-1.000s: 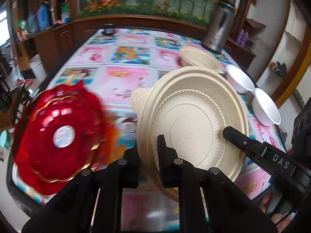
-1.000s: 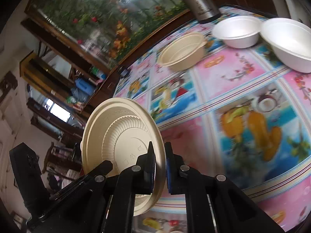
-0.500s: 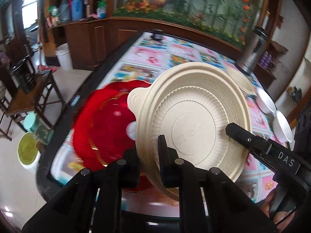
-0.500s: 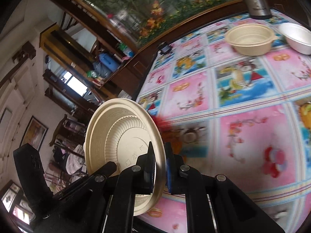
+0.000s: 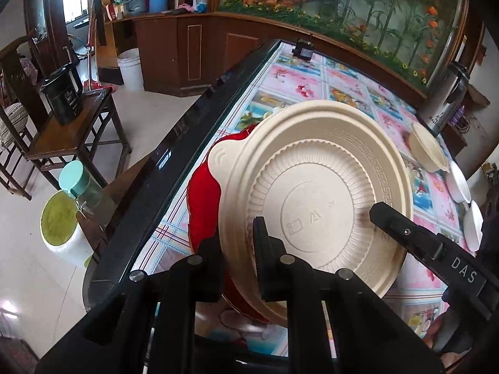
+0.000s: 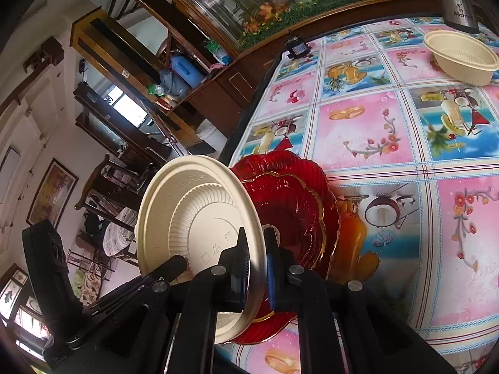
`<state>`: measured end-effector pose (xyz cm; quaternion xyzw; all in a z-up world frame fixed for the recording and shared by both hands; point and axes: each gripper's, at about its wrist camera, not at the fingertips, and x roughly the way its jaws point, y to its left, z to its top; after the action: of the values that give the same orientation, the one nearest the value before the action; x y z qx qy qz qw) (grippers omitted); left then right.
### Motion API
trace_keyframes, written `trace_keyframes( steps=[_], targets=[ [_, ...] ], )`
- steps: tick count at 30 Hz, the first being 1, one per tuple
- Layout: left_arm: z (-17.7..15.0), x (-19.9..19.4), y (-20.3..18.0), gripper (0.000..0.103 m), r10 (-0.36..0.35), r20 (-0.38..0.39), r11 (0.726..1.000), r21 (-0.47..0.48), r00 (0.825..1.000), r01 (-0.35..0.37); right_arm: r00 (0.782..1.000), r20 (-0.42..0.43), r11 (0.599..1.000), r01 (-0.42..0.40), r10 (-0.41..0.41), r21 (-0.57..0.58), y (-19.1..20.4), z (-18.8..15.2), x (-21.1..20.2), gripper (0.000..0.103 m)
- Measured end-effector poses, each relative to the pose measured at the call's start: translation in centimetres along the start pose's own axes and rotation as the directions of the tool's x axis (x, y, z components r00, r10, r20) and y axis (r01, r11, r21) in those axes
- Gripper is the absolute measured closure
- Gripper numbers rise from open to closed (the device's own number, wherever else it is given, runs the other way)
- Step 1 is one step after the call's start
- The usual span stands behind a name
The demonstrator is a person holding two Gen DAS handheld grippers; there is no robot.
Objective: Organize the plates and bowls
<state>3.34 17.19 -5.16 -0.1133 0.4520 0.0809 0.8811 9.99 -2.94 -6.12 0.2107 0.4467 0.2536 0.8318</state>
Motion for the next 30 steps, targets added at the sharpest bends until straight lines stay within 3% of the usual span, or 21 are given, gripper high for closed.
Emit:
trace_keyframes(
  steps=[6, 13, 16, 21, 26, 27, 30],
  targets=[
    [0.1, 1.3, -0.1, 0.09, 0.011, -0.022, 1.0, 0.001, 1.0, -0.011, 0.999, 0.008, 0.999, 0.044, -0.044, -0.011, -0.1, -0.6, 1.0, 0.094],
    [0.4, 1.9, -0.2, 0.089, 0.087, -0.006, 0.996, 0.017, 0.996, -0.087, 0.994, 0.053, 0.994, 0.094, -0.091, -0.06, -0.1, -0.6, 1.8, 0.09],
    [0.4, 2.1, 0.1, 0.083, 0.095, -0.01, 0.995, 0.014, 0.995, -0.095, 0.995, 0.061, 0.994, 0.086, -0.082, -0.064, -0.2, -0.7, 1.8, 0.09],
    [0.4, 2.1, -0.3, 0.083, 0.123, 0.004, 0.992, 0.039, 0.992, -0.123, 0.994, 0.086, 0.995, 0.073, -0.067, -0.067, -0.7, -0.5, 1.0, 0.085],
    [0.3, 0.9, -0.7, 0.08, 0.181, 0.044, 0.981, 0.057, 0.982, -0.183, 0.987, 0.158, 0.997, 0.052, -0.043, -0.053, -1.9, 0.0, -1.5, 0.084],
    [0.3, 0.5, -0.8, 0.078, 0.194, 0.057, 0.979, 0.057, 0.979, -0.197, 0.983, 0.179, 0.997, 0.057, -0.047, -0.052, -2.2, 0.2, -2.2, 0.084],
    [0.5, -1.6, -1.0, 0.051, 0.282, 0.146, 0.955, 0.054, 0.948, -0.292, 0.973, 0.224, 0.996, 0.073, -0.062, -0.042, -3.3, 0.9, -3.9, 0.082]
  ],
)
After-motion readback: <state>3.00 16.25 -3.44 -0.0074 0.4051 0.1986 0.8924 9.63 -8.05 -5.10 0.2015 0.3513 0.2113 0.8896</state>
